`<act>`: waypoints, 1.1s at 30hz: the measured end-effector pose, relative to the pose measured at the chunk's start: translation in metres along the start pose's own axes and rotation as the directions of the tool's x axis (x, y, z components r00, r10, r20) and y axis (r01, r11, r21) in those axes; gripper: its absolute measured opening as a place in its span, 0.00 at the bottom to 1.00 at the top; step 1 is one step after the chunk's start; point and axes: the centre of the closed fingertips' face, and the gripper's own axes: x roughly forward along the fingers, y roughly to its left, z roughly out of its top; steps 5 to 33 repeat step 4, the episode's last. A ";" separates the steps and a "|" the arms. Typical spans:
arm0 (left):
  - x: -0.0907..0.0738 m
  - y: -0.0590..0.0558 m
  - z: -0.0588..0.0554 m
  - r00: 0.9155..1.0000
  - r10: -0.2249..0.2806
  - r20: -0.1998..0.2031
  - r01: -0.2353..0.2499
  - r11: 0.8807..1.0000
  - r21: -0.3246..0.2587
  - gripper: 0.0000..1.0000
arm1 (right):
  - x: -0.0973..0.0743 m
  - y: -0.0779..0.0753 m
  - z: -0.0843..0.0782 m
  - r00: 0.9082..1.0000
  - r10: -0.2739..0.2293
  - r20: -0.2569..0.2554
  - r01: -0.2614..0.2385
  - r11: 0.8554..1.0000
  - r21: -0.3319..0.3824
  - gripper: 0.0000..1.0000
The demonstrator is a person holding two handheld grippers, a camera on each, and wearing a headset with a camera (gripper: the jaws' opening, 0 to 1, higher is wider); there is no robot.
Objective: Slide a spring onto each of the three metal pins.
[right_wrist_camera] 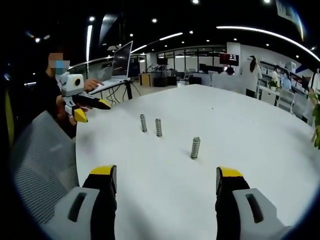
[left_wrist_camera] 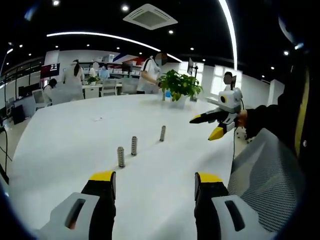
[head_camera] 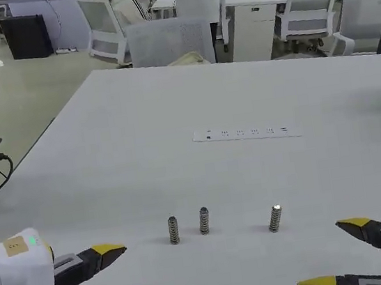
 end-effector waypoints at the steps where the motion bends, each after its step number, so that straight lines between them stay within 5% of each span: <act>1: 0.000 0.000 -0.001 1.000 0.002 -0.001 -0.002 1.000 -0.001 0.61 | 0.000 0.000 0.000 1.000 -0.001 -0.001 0.001 1.000 0.002 0.82; 33: 0.002 0.000 -0.001 1.000 0.005 -0.010 -0.005 1.000 -0.007 0.64 | 0.001 0.000 -0.001 1.000 -0.003 0.004 0.003 1.000 0.020 0.83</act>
